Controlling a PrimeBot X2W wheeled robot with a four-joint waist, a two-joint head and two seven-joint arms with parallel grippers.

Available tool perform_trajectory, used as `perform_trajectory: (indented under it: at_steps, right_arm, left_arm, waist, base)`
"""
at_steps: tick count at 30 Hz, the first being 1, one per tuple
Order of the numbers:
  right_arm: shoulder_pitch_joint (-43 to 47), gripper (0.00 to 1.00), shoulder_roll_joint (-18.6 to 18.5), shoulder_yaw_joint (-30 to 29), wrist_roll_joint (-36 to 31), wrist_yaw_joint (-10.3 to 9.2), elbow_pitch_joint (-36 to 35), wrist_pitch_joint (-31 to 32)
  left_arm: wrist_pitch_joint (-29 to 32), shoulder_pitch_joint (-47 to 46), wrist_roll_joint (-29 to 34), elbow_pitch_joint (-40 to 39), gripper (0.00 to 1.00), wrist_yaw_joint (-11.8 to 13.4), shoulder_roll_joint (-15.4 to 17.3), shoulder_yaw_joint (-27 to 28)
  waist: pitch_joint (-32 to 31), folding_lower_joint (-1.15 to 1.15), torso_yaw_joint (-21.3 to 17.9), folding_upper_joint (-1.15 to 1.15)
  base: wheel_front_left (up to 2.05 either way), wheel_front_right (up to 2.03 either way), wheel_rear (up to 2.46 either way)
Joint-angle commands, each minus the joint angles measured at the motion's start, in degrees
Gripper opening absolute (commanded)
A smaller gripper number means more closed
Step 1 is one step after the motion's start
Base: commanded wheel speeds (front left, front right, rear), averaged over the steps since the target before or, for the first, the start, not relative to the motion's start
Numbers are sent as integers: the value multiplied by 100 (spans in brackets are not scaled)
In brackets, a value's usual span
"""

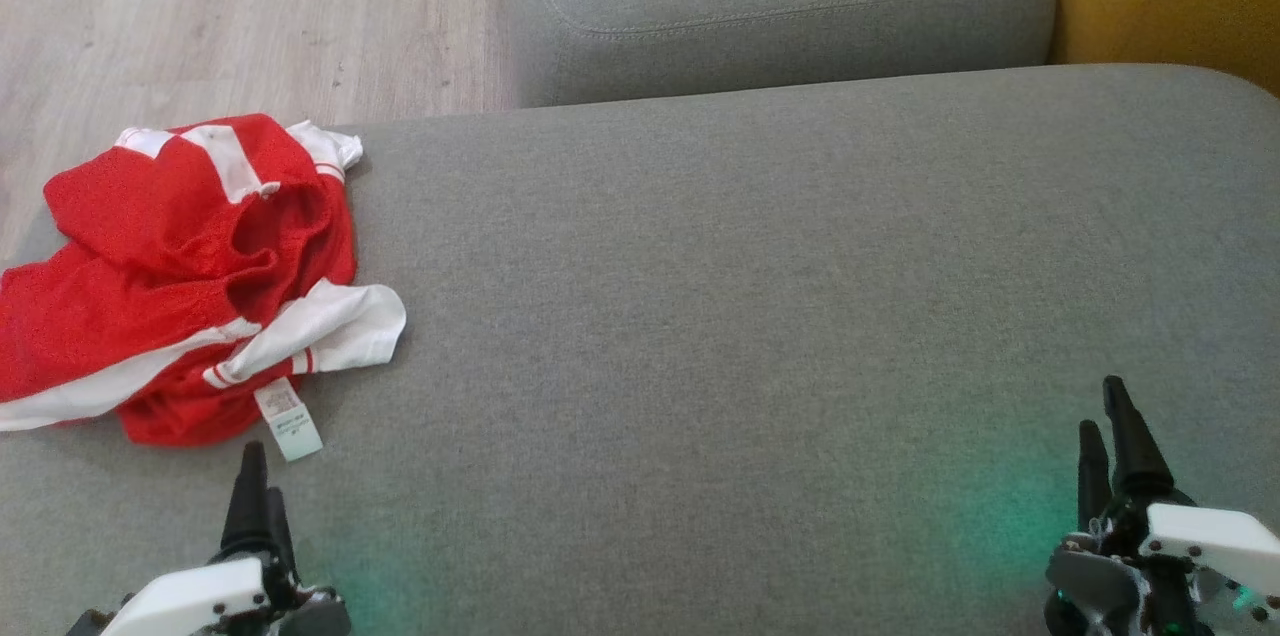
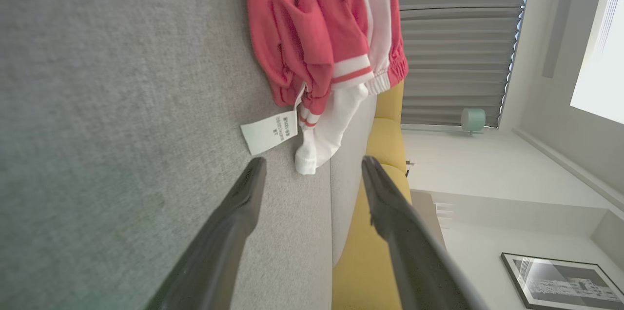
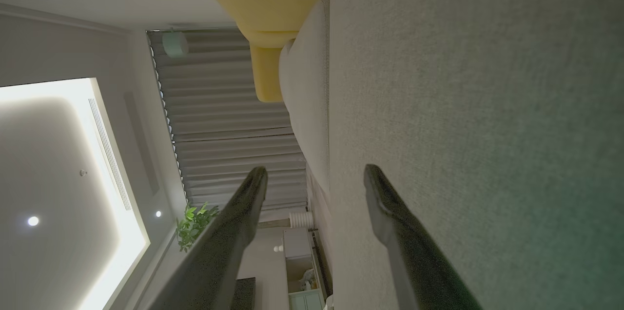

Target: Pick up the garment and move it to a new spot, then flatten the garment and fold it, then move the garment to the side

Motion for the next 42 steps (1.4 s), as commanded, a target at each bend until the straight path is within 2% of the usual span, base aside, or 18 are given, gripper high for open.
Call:
perform_trajectory:
  at_steps: [1, 9, 24, 42]
  right_arm:
    - [-245, 100, -43, 87, -88, 0, -221, -81]
    - [-277, 100, -75, 207, -739, -1, -237, -226]
    - [-262, 100, -39, 430, -2327, -1, -384, -480]
    - [-197, 100, -79, 893, -3709, -2, -483, -784]
  left_arm:
    - [-73, -253, 148, -223, 100, -3, 22, -38]
    - [-209, -253, 683, -333, 100, -5, 24, -67]
    - [-464, -207, 2177, -668, 100, 164, 27, -318]
    - [-769, -120, 3579, -881, 100, 328, 32, -584]
  waist:
    - [-1, 0, 2, 0]
    - [-4, 0, 15, 0]
    - [-6, 0, 39, 0]
    - [-94, 0, 100, 0]
  base:
    - [0, 0, 0]
    - [0, 0, 0]
    - [0, 0, 0]
    - [0, 0, 0]
